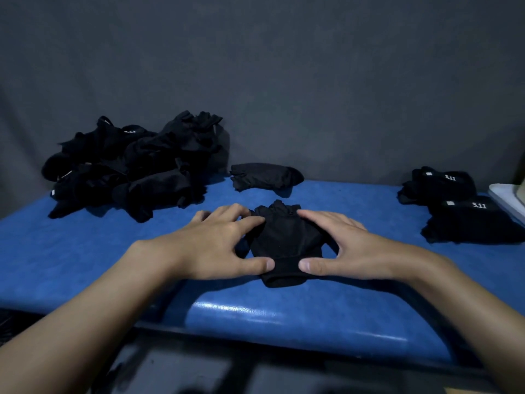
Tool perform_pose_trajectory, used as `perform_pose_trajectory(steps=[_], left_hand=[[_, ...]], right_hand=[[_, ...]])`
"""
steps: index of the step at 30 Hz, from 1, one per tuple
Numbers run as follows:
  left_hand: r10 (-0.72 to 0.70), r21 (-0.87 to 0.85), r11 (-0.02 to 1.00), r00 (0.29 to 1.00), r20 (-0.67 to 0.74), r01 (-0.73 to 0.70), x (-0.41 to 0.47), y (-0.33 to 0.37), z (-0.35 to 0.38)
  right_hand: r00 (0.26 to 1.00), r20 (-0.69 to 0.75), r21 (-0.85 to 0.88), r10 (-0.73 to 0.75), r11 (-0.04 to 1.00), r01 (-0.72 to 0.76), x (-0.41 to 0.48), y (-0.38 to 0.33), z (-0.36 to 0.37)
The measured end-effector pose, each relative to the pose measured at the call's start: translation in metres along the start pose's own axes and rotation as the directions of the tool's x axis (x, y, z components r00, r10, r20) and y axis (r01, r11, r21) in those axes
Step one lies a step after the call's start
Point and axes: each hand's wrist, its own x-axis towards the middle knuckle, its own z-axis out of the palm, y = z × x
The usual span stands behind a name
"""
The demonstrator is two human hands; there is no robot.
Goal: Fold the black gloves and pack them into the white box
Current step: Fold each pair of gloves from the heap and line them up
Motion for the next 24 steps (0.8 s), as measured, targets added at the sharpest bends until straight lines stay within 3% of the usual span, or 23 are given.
perform_pose_trajectory(steps=[3, 6, 10, 13, 19, 24], left_hand=[[0.021, -0.056, 0.998, 0.999, -0.044, -0.023, 0.000, 0.001, 0.000], [0.056, -0.125, 0.989, 0.983, -0.178, -0.079, 0.000, 0.003, -0.001], [0.121, -0.156, 0.972, 0.947, -0.298, -0.173, 0.011, 0.006, 0.002], [0.129, -0.191, 0.964, 0.953, -0.273, -0.185, 0.026, 0.009, 0.007], [0.158, 0.002, 0.987, 0.978, -0.137, -0.159, 0.036, 0.019, 0.013], [0.115, 0.035, 0.993, 0.992, -0.043, -0.113, 0.036, 0.022, 0.010]], right_hand=[[0.996, -0.076, 0.076, -0.044, 0.996, 0.050, 0.002, 0.001, 0.002], [0.971, -0.229, 0.217, -0.063, 0.969, 0.114, 0.003, 0.003, 0.005], [0.956, -0.282, 0.184, -0.083, 0.973, 0.138, -0.007, 0.001, 0.002], [0.957, -0.275, 0.151, -0.088, 0.979, 0.134, -0.018, -0.005, 0.004], [0.944, -0.312, 0.126, -0.111, 0.980, 0.157, -0.020, -0.002, 0.018], [0.943, -0.305, 0.117, -0.134, 0.977, 0.177, -0.027, -0.002, 0.016]])
